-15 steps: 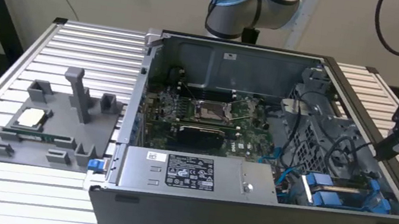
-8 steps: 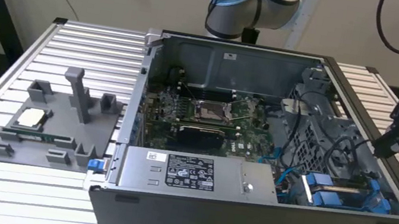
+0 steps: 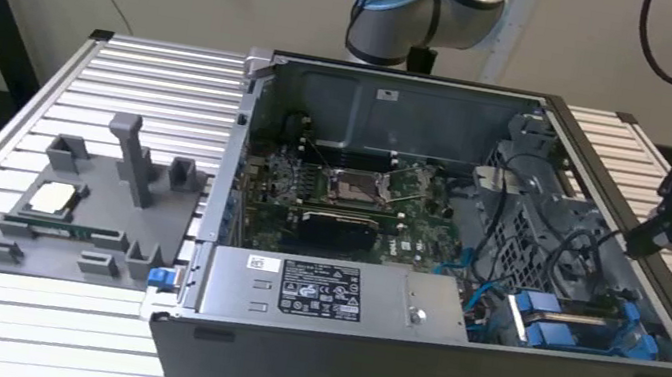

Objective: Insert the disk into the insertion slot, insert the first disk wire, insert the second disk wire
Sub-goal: 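Insert the second disk wire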

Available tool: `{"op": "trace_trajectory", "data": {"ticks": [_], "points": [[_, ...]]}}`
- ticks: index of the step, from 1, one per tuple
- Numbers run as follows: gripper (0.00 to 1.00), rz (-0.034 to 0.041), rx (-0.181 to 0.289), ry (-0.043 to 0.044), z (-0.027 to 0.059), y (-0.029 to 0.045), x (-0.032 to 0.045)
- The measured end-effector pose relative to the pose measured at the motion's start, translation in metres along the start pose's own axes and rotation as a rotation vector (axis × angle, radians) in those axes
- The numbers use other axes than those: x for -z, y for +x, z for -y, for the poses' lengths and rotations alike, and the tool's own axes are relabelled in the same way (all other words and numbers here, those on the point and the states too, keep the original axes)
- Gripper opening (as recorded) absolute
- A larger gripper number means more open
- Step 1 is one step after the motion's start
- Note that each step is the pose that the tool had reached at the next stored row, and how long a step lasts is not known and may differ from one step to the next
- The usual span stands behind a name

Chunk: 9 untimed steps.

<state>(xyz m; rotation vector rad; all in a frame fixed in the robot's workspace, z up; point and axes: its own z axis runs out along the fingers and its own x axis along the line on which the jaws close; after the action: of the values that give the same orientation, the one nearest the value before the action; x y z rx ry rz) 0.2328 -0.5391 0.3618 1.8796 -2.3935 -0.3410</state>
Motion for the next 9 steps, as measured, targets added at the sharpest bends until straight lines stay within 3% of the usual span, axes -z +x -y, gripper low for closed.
{"op": "trace_trajectory", "data": {"ticks": [3, 9], "points": [[0.16, 0.0011, 0.0, -0.001, -0.0059, 0.0005, 0.0069], [0.16, 0.0018, 0.0, -0.0012, -0.0275, 0.0048, 0.0136]]}}
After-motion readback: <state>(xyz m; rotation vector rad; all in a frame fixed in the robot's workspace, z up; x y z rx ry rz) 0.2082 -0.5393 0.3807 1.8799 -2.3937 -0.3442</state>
